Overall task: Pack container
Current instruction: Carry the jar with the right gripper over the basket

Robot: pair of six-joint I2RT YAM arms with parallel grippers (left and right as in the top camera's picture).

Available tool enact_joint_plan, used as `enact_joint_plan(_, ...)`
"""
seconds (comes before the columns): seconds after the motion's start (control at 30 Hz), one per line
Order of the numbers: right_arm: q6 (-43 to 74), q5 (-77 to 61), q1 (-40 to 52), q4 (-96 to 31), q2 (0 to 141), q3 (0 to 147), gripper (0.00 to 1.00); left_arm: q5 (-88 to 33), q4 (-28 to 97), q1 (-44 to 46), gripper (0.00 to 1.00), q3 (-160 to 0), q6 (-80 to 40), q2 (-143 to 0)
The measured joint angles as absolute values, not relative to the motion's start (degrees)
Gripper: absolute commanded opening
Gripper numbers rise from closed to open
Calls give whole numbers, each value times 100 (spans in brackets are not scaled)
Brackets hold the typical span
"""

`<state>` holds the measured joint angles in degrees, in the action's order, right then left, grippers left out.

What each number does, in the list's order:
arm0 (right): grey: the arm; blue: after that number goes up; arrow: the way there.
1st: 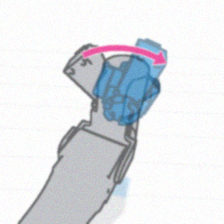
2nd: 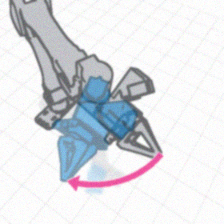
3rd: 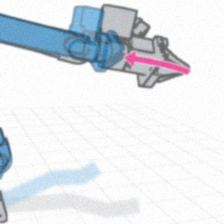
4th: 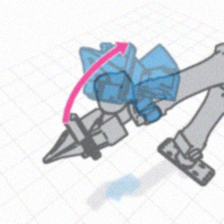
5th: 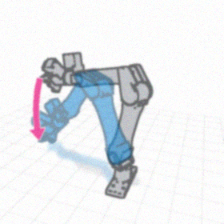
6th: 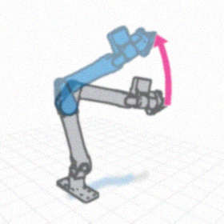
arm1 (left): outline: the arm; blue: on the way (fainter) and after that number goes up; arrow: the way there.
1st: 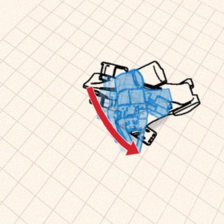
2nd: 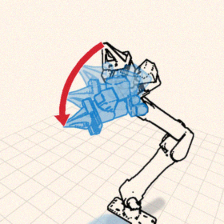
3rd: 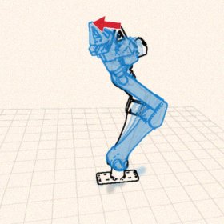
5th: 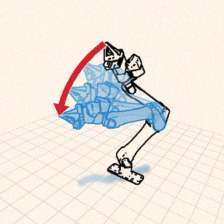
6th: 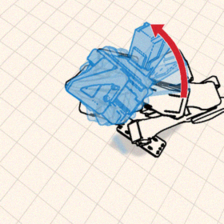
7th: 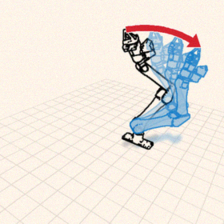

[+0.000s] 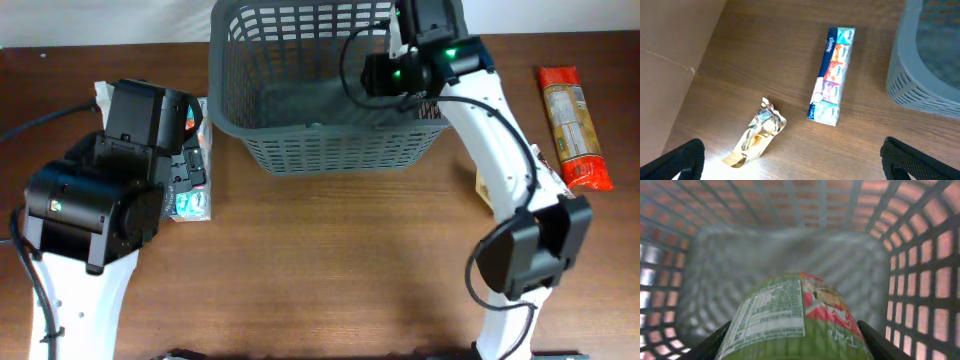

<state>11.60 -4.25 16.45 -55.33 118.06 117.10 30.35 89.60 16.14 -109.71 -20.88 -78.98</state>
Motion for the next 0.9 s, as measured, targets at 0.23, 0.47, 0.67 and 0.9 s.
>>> enact_joint_plan(0.23, 1157, -274, 1643, -5708, 12116, 11710, 4, 2976, 8960, 1614, 99, -10971, -2088, -7898)
enact_joint_plan(0.47, 1157, -134, 1627, -6005, 12309, 11710, 4, 2974, 8993, 1614, 99, -10971, -2088, -7898)
enact_joint_plan(0.67, 1188, -43, 1627, -6241, 12479, 11710, 4, 2974, 9041, 1614, 99, -10971, -2091, -7898)
enact_joint_plan(0.9, 1225, 21, 1627, -6460, 12490, 11710, 4, 2976, 9105, 1614, 99, -10971, -2088, -7898)
